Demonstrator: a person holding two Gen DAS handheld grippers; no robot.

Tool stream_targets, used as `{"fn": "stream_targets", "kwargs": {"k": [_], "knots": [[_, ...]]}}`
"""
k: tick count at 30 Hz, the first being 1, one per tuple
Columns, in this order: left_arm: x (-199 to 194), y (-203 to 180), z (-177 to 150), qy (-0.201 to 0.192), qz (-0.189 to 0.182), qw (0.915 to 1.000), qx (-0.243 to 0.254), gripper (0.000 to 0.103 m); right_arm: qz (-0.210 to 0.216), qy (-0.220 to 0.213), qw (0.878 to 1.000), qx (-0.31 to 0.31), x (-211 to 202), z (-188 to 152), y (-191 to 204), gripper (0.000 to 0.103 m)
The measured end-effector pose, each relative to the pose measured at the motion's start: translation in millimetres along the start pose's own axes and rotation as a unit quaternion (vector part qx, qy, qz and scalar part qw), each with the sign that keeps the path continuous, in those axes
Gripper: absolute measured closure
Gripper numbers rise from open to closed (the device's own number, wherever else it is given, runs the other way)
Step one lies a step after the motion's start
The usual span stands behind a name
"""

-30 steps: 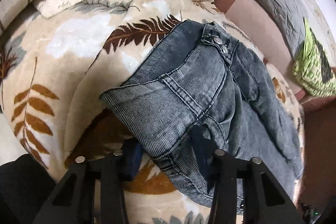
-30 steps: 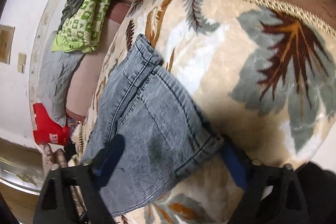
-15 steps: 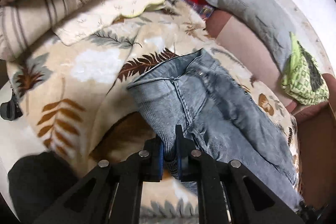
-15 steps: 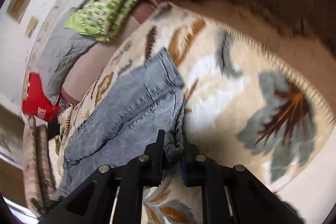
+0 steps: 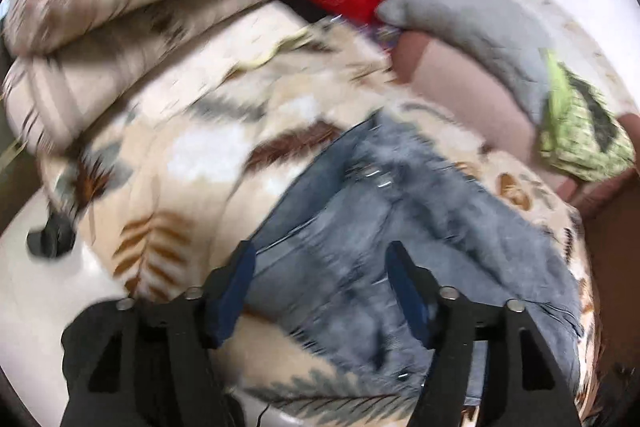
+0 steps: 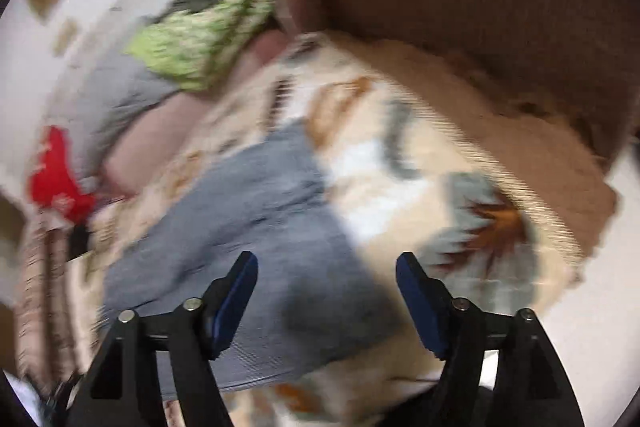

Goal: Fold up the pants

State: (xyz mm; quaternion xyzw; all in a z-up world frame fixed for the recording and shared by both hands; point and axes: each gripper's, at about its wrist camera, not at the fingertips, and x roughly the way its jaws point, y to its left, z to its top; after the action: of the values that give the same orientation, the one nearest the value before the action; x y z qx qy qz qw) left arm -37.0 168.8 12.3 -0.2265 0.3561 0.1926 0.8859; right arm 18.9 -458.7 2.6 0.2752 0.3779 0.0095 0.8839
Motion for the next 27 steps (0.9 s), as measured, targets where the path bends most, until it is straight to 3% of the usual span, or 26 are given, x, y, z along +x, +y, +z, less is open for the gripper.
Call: {"fn": "stream_targets", "kwargs": {"k": [3,5,6,7,8,9,10,12,18,23,27], "knots": [[7.8,-19.3,-2.9,0.004,-0.024,0.9992,0.032,0.03,0.046,0.043,0.998,0.004,23.4,-7.9,9.0,0.026],[27.3,-25.6,-13.1,0.029,-0.022,0.998,0.051,0.029,0.034,0.091,0.995,0.025,50.1,-17.7,-4.3,0.025],[49.3,-26.8,-21.1,0.061,-0.001,0.9961,0.064,0.029,0.005,0.128,0.991,0.037,67.4,-24.8,-14.0,0.025],[78.5,-25.3,-30.7,0.115,0.021,0.9902,0.076,0.029,0.005,0.138,0.989,0.044,76.2,-28.6,-18.3,0.025],[94.2,-22.3,-38.6,0.142,0.031,0.9859,0.081,0.026,0.015,0.121,0.991,0.047,71.3,-28.0,-18.8,0.023],[91.9,-22.0,-41.9,0.105,0.033,0.9893,0.096,0.023,0.021,0.121,0.991,0.046,68.1,-25.5,-16.8,0.021],[86.7,-25.5,-42.4,0.091,0.041,0.9887,0.112,0.023,0.023,0.123,0.991,0.041,67.1,-24.1,-15.7,0.02],[81.8,-28.4,-38.2,0.105,0.032,0.9884,0.105,0.023,0.025,0.126,0.991,0.04,68.3,-26.2,-19.2,0.02],[66.9,-26.1,6.1,0.059,-0.011,0.995,0.08,0.023,0.022,0.126,0.991,0.04,70.7,-26.8,-19.4,0.019],[101.2,-14.3,54.8,0.074,-0.024,0.9964,0.036,0.023,0.018,0.131,0.991,0.037,69.4,-21.5,-15.2,0.019],[147.6,-18.8,74.3,0.123,-0.036,0.9915,0.02,0.024,0.039,0.102,0.993,0.046,61.0,5.4,-9.9,0.019]]}}
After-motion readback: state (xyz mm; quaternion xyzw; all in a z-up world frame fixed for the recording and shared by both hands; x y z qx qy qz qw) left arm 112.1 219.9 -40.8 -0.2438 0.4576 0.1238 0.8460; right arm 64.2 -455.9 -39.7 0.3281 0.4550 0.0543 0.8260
